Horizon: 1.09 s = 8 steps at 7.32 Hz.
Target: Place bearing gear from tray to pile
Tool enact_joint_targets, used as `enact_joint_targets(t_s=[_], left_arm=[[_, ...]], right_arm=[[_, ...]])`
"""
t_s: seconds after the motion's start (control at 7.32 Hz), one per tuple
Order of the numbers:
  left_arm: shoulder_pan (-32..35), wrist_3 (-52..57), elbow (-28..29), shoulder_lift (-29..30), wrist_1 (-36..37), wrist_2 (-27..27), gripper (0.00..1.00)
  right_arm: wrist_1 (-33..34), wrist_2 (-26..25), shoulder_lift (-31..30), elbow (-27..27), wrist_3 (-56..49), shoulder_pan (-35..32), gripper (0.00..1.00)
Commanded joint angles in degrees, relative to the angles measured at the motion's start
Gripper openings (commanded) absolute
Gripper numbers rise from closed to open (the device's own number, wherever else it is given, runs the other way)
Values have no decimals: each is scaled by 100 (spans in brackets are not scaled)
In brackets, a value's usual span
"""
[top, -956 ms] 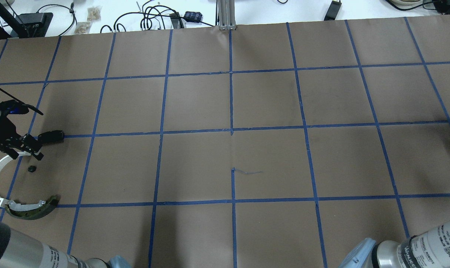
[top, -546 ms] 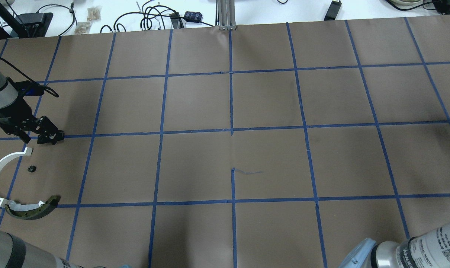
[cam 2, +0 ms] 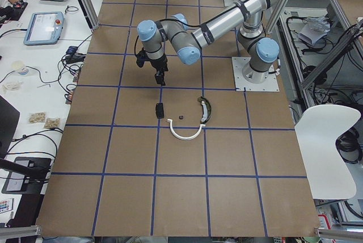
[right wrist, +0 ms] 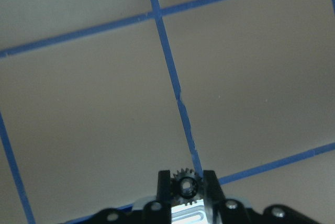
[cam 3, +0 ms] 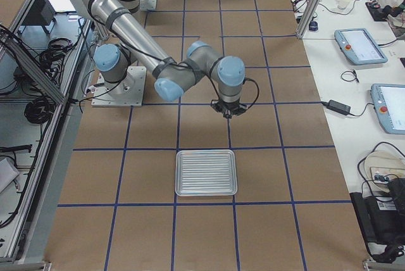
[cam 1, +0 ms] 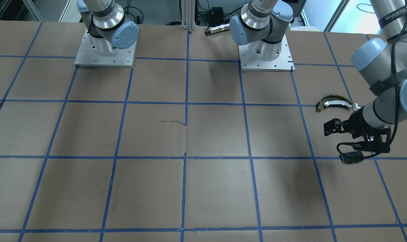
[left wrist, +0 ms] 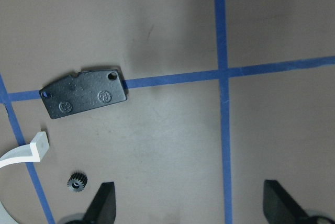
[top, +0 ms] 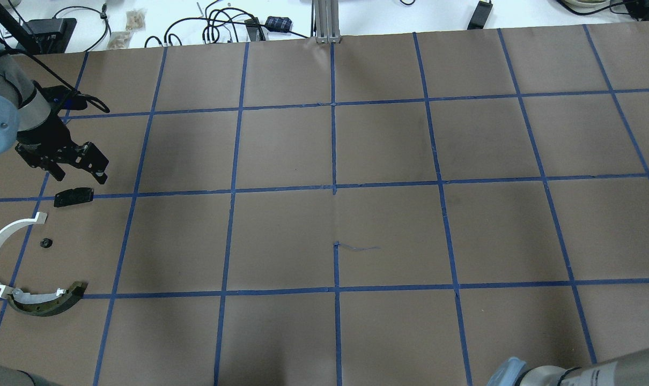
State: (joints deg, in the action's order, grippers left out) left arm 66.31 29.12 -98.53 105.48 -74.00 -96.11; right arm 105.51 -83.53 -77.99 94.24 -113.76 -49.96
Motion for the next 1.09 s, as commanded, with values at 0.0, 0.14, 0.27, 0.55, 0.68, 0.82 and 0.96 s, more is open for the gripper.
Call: enact_joint_targets(t_s=[0.0, 0.14, 0.27, 0.55, 0.68, 0.82, 0.96], left_arm=[[512, -746, 0, -132, 8, 171, 100], [828, -872, 0, -211, 17, 171, 100], [962, -873, 0, -264, 17, 171, 100], [1033, -1134, -8, -335, 0, 530, 100], [1181, -1345, -9, -344, 0, 540, 100], [1418, -1426, -9, -283, 8, 558, 100], [1629, -1461, -9, -204, 60, 549, 100]], right_arm=[[-689, -93, -601, 25, 2364, -1334, 28], [-716, -94, -682, 25, 3524, -2019, 29], [-690, -76, -648, 25, 4667, -2661, 28], [-367, -58, -429, 25, 6935, -3875, 27], [323, -93, -184, 25, 7868, -4437, 27], [686, -102, 1, 16, 8661, -4887, 28], [838, -94, 177, 25, 9722, -5126, 28]])
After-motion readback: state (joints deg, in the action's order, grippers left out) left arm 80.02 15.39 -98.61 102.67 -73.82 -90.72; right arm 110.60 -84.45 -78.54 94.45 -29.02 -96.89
